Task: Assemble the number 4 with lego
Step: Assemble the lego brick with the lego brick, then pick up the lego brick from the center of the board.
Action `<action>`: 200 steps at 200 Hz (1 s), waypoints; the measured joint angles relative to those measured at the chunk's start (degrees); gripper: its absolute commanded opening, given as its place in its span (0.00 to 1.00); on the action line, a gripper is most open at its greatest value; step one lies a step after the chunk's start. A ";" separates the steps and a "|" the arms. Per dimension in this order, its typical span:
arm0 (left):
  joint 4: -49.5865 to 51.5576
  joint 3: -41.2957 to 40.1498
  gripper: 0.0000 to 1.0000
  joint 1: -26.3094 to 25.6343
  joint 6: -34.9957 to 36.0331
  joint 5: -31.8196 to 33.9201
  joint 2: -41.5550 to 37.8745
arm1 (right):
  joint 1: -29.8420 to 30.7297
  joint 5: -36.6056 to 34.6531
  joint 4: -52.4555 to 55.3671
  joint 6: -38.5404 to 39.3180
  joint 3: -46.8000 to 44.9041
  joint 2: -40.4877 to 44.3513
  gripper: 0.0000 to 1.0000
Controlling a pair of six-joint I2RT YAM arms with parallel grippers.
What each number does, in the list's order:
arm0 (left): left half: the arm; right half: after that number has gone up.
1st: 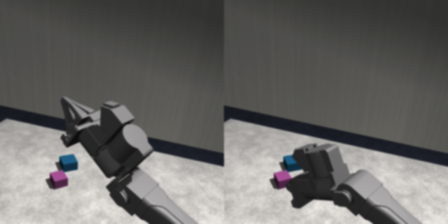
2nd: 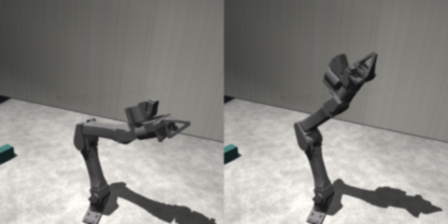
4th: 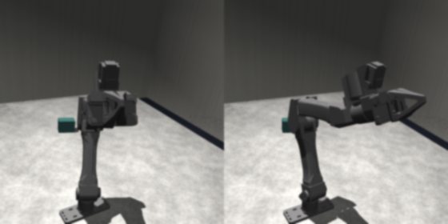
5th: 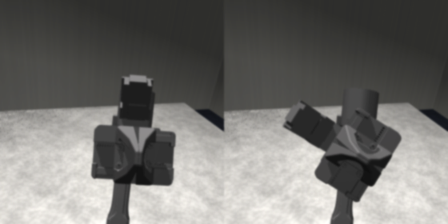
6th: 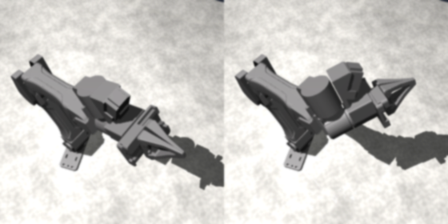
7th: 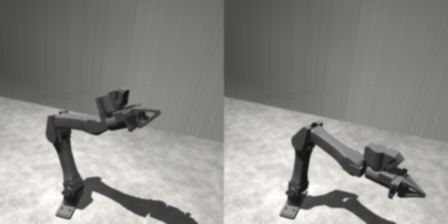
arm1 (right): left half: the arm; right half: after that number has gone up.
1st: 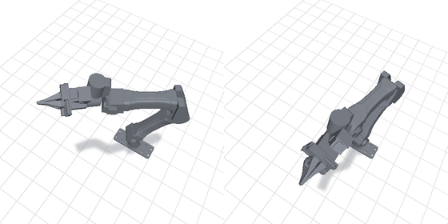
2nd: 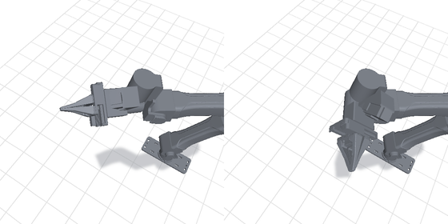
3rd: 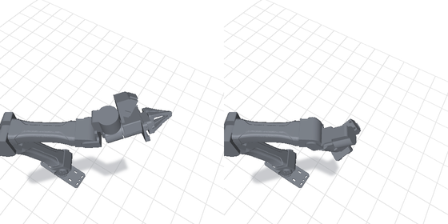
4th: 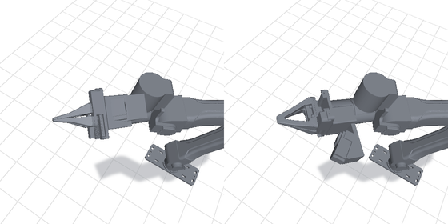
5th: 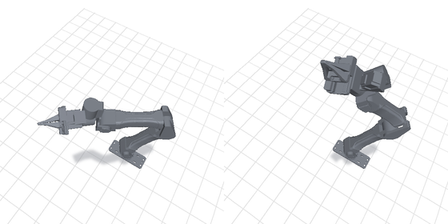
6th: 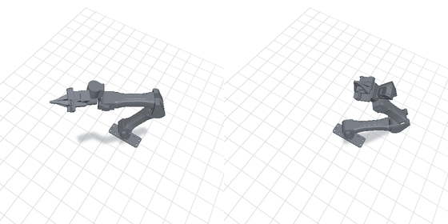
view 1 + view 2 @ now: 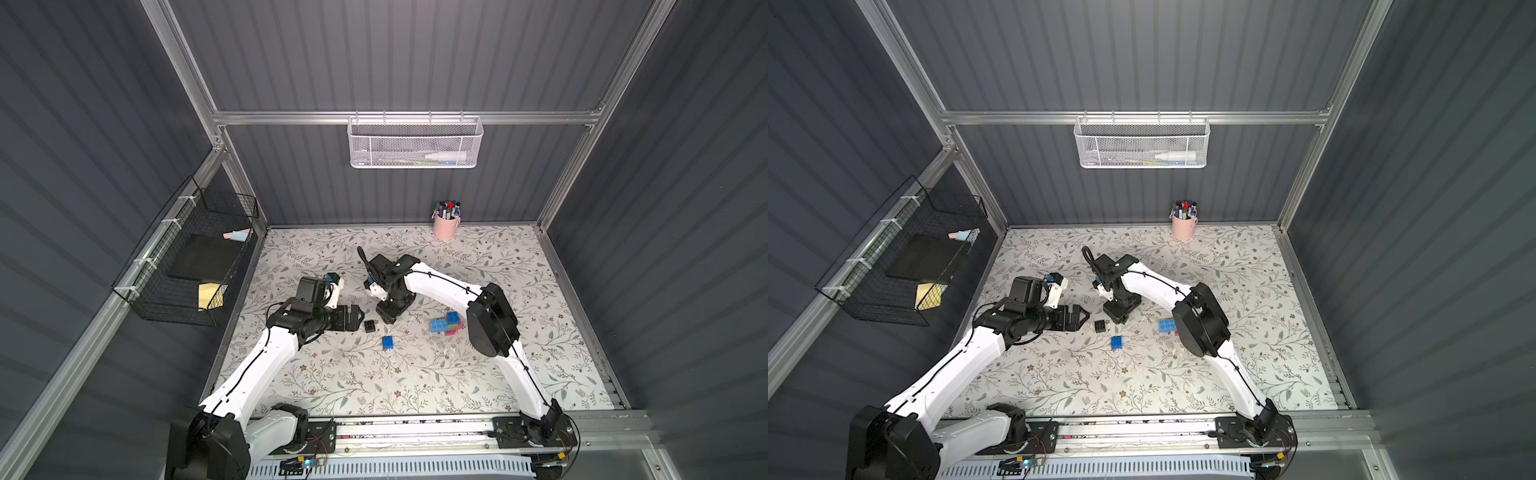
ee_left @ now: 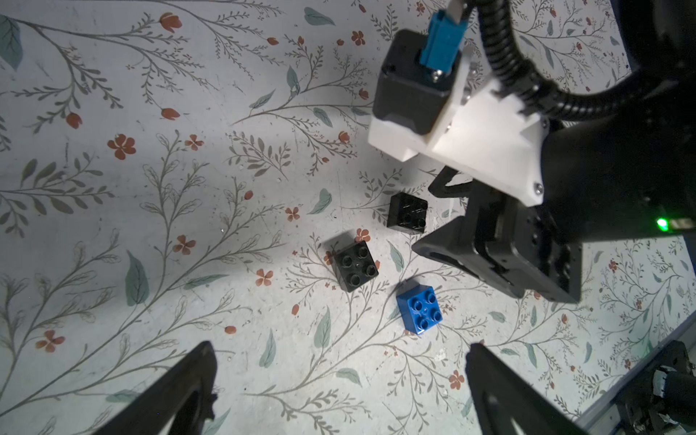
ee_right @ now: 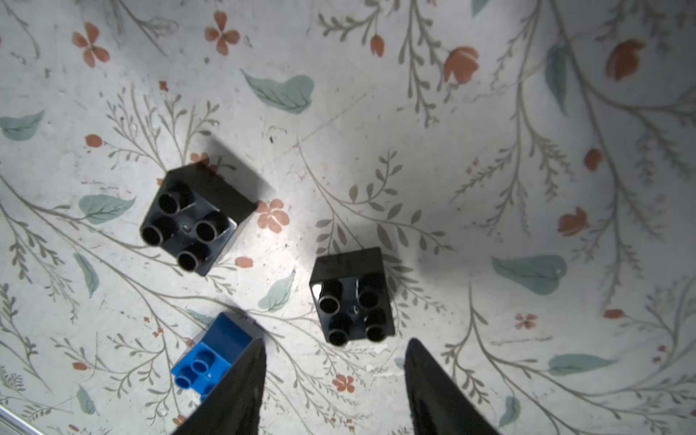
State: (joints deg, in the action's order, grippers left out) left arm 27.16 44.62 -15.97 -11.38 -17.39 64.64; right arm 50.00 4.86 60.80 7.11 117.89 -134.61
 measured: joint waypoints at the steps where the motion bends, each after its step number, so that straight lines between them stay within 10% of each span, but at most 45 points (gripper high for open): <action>1: 0.00 -0.02 0.99 0.00 0.00 0.00 0.00 | 0.00 -0.02 -0.02 0.00 0.04 -0.04 0.60; 200: 0.00 -0.28 0.99 0.00 0.02 0.00 0.00 | -0.74 -1.84 -1.20 0.57 1.36 -4.17 0.38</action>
State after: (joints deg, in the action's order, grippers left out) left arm 27.16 44.34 -15.97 -11.35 -17.39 64.64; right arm 49.25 3.03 59.59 7.68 119.24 -138.78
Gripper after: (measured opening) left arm 0.994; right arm 0.395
